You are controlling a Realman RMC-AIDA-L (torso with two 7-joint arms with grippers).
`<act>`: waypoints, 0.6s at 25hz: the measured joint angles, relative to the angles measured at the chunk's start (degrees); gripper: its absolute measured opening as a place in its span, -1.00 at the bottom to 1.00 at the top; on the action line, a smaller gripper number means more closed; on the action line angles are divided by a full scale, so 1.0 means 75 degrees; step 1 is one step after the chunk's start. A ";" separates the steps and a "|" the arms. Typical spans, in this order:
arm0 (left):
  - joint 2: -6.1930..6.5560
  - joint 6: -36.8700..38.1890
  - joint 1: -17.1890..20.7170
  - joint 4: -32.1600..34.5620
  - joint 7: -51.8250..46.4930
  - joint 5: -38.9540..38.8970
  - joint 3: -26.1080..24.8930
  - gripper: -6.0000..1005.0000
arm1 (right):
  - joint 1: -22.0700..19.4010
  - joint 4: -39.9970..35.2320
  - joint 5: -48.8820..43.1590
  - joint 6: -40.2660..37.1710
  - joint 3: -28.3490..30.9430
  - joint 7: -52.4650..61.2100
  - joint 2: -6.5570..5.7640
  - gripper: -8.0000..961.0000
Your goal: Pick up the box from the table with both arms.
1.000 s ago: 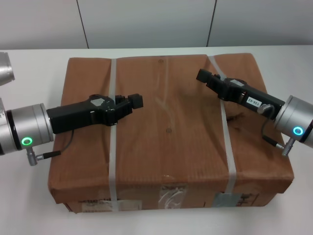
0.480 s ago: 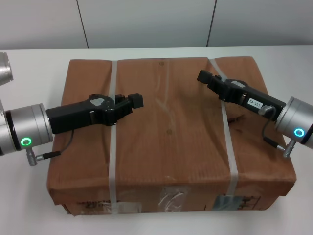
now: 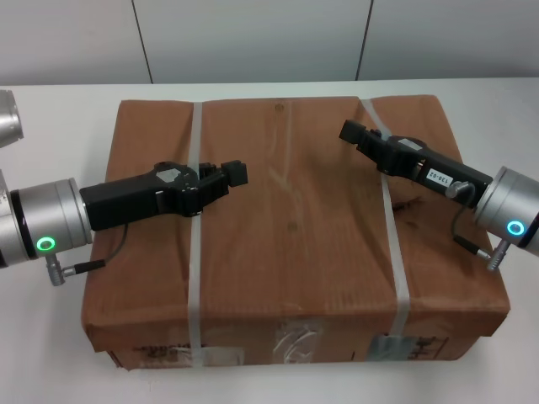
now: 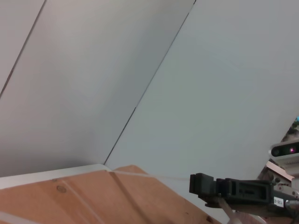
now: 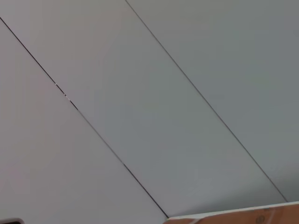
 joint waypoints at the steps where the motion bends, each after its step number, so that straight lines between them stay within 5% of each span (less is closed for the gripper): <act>1: 0.0000 0.0000 0.0000 0.0000 0.0003 0.0000 0.0000 -0.81 | 0.0000 0.0000 0.0000 0.0000 0.0000 0.0000 0.0000 -0.91; 15: 0.0001 0.0000 -0.0001 -0.0001 0.0018 0.0000 0.0001 -0.81 | -0.0003 0.0000 0.0083 -0.0001 -0.0072 -0.0055 0.0000 -0.91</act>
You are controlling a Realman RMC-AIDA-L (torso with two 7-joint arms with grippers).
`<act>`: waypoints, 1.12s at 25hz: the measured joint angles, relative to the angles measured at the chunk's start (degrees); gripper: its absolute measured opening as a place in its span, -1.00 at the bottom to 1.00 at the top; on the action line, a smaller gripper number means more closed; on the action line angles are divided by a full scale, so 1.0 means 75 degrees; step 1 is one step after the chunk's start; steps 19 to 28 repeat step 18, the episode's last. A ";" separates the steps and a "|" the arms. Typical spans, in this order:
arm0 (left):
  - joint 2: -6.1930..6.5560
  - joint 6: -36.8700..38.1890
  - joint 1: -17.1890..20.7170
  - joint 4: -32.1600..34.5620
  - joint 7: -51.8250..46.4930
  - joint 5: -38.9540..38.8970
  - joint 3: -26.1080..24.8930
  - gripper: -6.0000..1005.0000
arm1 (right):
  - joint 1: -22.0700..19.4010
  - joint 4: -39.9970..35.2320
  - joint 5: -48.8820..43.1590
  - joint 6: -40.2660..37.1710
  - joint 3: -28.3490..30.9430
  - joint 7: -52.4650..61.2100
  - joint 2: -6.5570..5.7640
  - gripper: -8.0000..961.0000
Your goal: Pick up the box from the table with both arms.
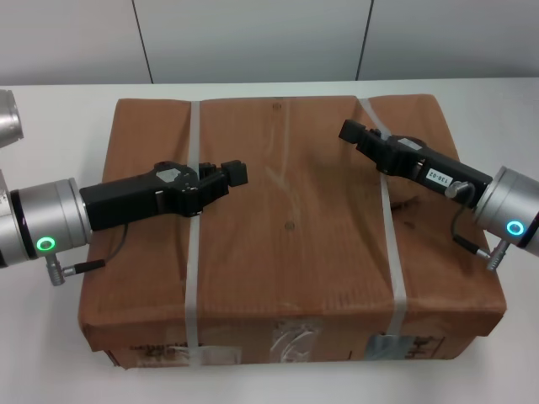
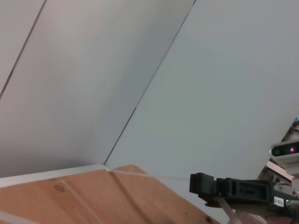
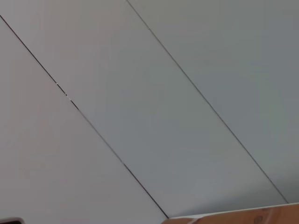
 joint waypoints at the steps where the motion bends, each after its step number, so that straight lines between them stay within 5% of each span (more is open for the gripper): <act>1: 0.0000 -0.0001 0.0000 0.0000 0.0000 0.0000 0.0000 -0.81 | 0.0004 0.0000 0.0000 0.0000 -0.0003 -0.0006 0.0000 -0.91; 28: -0.0008 -0.0254 0.0000 -0.0011 0.0078 0.0007 0.0036 -0.81 | 0.0051 0.0015 0.0000 0.0171 -0.0011 -0.0064 0.0000 -0.91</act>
